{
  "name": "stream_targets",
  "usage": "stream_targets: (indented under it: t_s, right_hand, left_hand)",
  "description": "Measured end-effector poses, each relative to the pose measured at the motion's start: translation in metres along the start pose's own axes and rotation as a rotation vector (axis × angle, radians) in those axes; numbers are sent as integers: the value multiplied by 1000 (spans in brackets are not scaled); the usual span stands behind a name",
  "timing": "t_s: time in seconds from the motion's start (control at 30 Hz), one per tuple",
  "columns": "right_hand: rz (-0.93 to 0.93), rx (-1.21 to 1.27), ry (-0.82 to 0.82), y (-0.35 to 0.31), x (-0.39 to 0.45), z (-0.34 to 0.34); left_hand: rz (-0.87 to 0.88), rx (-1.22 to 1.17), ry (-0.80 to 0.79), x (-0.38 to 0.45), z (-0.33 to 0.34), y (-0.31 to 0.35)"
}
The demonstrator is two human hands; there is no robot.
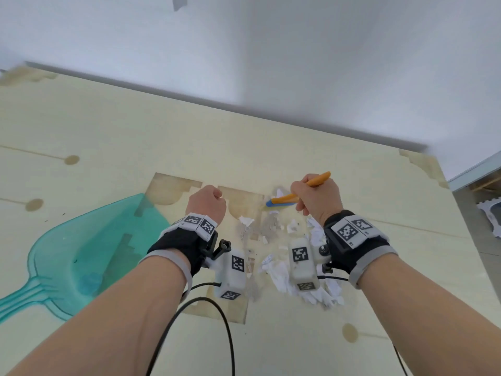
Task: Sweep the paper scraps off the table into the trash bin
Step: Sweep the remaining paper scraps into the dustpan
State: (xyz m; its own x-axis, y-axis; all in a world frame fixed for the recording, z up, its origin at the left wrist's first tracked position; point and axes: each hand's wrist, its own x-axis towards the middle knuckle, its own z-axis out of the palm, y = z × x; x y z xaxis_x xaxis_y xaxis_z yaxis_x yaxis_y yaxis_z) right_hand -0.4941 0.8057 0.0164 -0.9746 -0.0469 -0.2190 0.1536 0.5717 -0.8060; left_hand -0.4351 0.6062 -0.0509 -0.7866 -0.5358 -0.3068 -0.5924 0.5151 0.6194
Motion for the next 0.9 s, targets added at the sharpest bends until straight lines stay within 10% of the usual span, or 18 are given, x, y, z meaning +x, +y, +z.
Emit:
stream_targets:
  t_s: [0.9]
  right_hand:
    - [-37,52,70,-56,-146,86]
  left_hand:
    - [-230,486,178,-101,-164,-172]
